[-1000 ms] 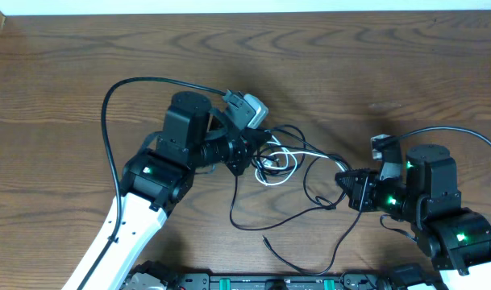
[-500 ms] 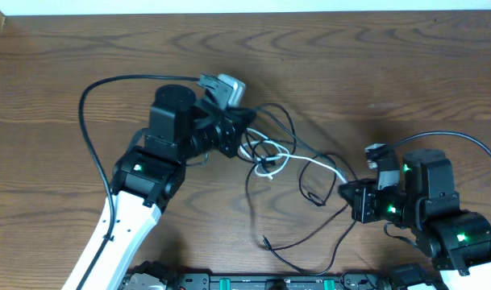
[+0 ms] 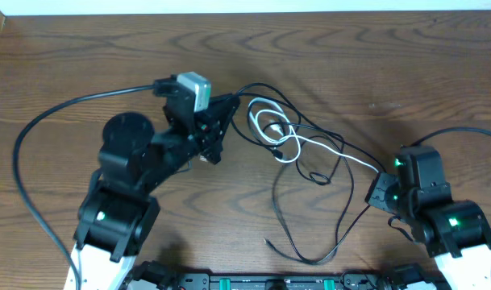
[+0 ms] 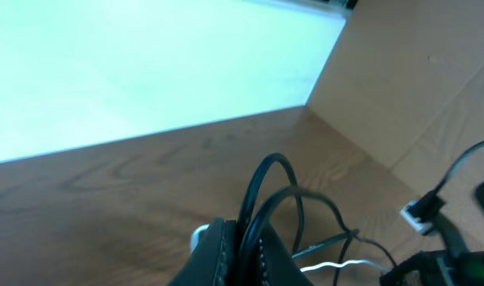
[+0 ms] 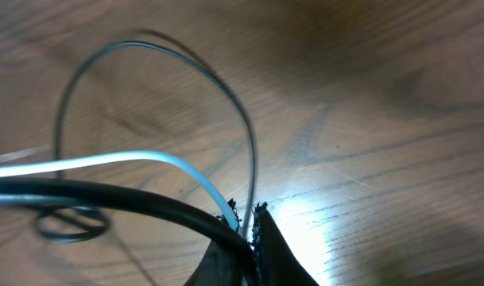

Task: Untangle cables
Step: 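Lift the cables up-left with the left gripper, withdrawing the right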

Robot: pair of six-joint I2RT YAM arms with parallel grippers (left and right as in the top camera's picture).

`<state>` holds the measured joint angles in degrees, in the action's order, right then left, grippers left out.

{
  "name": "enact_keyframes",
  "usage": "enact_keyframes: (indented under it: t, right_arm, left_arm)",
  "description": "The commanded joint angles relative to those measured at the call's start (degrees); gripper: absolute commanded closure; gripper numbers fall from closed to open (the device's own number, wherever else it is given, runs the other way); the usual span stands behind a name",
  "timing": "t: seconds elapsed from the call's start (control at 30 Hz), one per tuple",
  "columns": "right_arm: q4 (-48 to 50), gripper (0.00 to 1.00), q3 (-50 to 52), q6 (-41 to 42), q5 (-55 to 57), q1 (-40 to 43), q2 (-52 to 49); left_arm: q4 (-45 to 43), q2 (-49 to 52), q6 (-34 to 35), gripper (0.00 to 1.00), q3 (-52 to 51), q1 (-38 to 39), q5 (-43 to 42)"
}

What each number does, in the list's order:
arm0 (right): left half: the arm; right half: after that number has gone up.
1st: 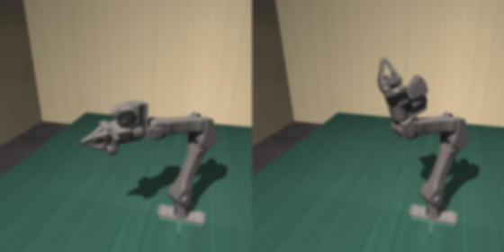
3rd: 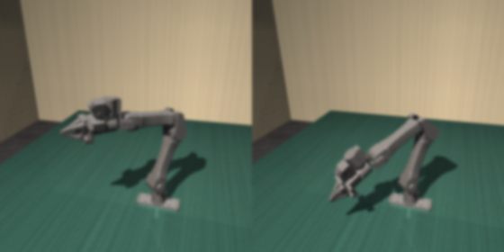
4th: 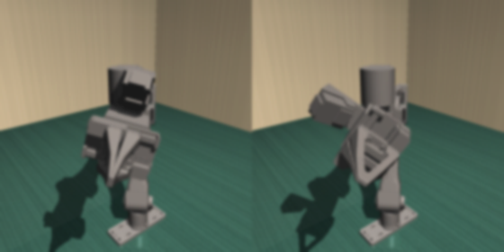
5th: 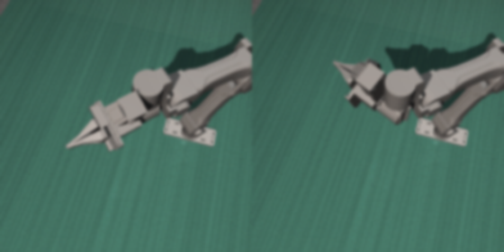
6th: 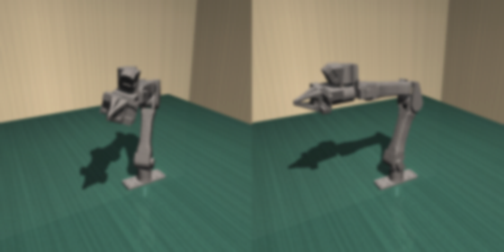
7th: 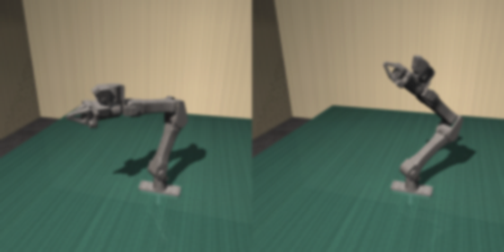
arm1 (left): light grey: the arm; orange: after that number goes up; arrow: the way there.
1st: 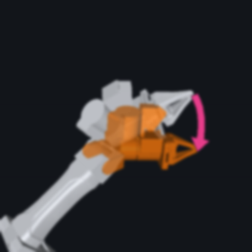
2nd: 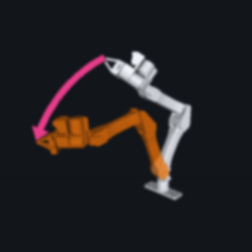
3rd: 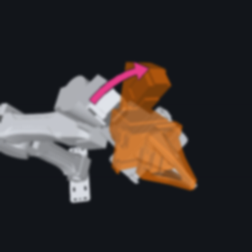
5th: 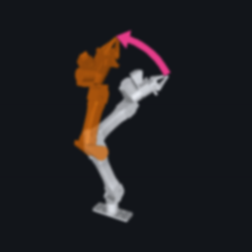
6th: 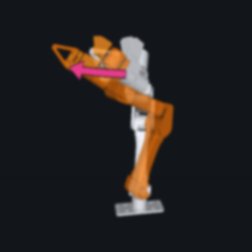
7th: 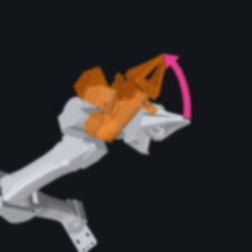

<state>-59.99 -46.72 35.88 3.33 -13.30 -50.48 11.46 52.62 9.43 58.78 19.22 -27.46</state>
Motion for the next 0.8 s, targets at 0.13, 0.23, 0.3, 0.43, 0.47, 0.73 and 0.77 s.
enact_keyframes:
  t: [0.13, 0.23, 0.3, 0.43, 0.47, 0.73, 0.77]
  right_arm:
    - [-0.04, 0.99, 0.76, 2.47, 1.68, 0.35, -5.44]
    - [-0.11, 0.99, 0.76, 2.51, 0.07, 0.35, -6.43]
    - [-0.11, 0.99, 0.76, 3.37, -0.02, 0.35, -6.43]
    - [1.18, 0.94, 0.76, 6.4, -0.11, 0.35, -6.43]
    - [2.36, 0.93, 0.76, 6.97, -0.61, 0.35, -6.43]
    - [9.18, 0.94, 0.76, 3.98, -6.71, 0.35, -6.4]
    - [9.01, 0.94, 0.76, 2.47, -6.62, 0.35, -6.4]
  left_arm:
    - [2.64, -2.6, 0.72, 0.92, 0.7, -0.57, 8.07]
    - [3.23, -2.14, 0.74, 0.92, 0.68, -0.57, 8.28]
    - [3.21, -2.1, 0.74, 0.92, 0.68, -0.57, 8.28]
    - [3.26, -2.1, 0.74, 0.92, 0.68, -0.57, 8.28]
    - [3.26, -2.05, 0.74, 0.92, 0.68, -0.57, 8.28]
    - [3.37, -1.03, 2.1, 0.92, 0.68, -0.55, 6.25]
    - [3.45, -1.05, 2.1, 0.93, 0.68, -0.55, 4.85]
